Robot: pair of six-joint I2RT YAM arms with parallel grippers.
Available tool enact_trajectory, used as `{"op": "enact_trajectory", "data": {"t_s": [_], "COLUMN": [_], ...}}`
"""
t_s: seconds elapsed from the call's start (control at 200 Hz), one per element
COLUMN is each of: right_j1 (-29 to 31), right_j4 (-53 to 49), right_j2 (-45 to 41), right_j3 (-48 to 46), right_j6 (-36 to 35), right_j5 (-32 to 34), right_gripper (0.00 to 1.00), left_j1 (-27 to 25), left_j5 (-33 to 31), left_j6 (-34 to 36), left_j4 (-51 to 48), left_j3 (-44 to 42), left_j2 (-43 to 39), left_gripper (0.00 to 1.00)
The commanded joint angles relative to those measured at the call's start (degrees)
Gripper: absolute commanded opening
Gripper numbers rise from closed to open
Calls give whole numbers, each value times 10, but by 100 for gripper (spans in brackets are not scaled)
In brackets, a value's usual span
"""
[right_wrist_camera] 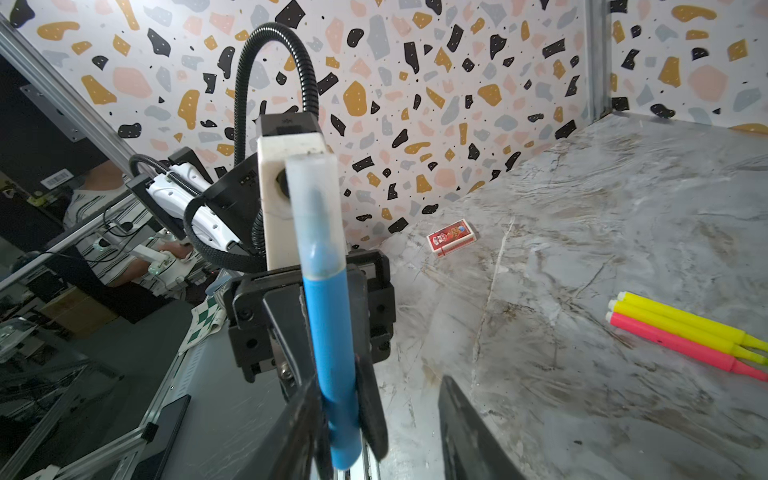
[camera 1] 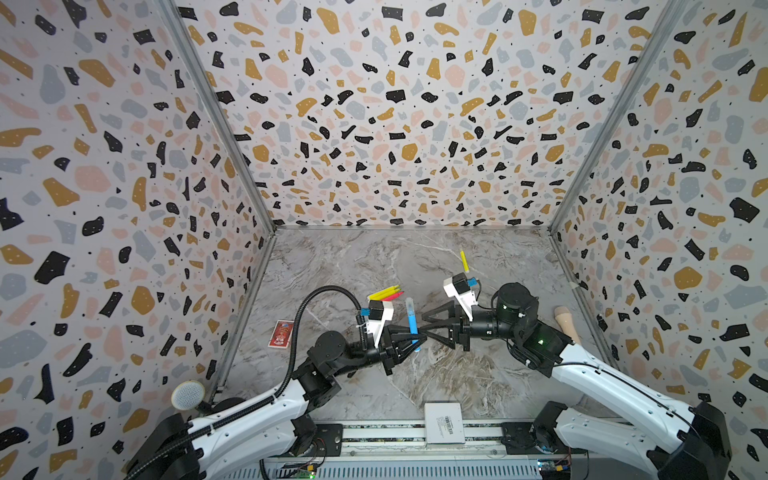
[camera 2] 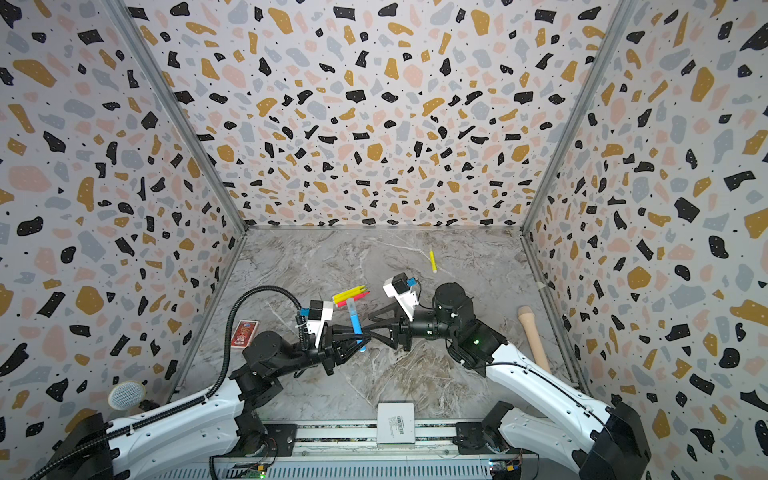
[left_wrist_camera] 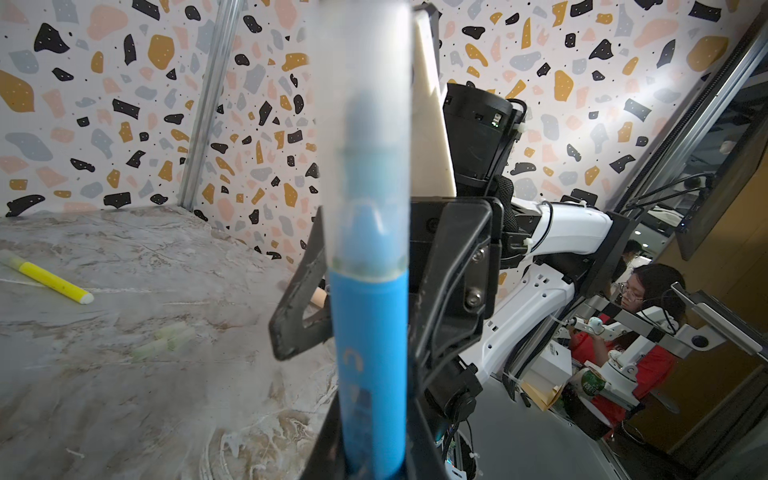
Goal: Insert the pens into the pen caps
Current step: 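Close the right gripper on the capped blue pen while the left gripper holds it, then open the left gripper and carry the capped blue pen away with the right gripper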
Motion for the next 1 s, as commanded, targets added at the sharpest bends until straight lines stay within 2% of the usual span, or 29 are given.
{"op": "enact_trajectory", "data": {"t_s": [0.0, 0.315, 0.686, 0.776, 0.796, 0.816, 0.826, 0.851, 0.871, 0.906, 0.951, 0.996], "right_j1": [-1, 12, 21, 21, 20, 20, 20, 20, 19, 15, 7, -4], "right_j4": [30, 46, 30, 27, 27, 26, 25, 18, 12, 0, -21, -44], "right_j2": [4, 40, 52, 47, 45, 44, 43, 42, 42, 43, 47, 50], "right_j3": [34, 52, 46, 40, 38, 37, 37, 37, 38, 42, 46, 53], "right_j6": [-11, -5, -16, -16, -15, -15, -15, -16, -16, -18, -19, -23], "right_j5": [-46, -69, -70, -59, -54, -48, -45, -33, -21, 0, 26, 55], "right_gripper": [45, 37, 1, 0, 0, 0, 0, 0, 0, 0, 0, 0], "left_j1": [-3, -10, -13, -13, -13, -13, -13, -13, -13, -13, -13, -12], "left_j5": [12, 13, 3, -41, -55, -70, -81, -110, -138, -188, -268, -313], "left_j6": [-3, 3, 21, 29, 32, 35, 36, 38, 38, 39, 35, 36], "left_j4": [39, 33, 1, -43, -54, -68, -75, -97, -118, -162, -216, -252], "left_j3": [10, 16, 20, 27, 28, 29, 30, 32, 34, 40, 49, 53], "left_j2": [1, 16, 12, 5, 3, 1, 1, -1, -2, -1, 1, 5], "left_gripper": [0, 0, 0, 0, 7, 19, 26, 49, 59, 65, 69, 70]}}
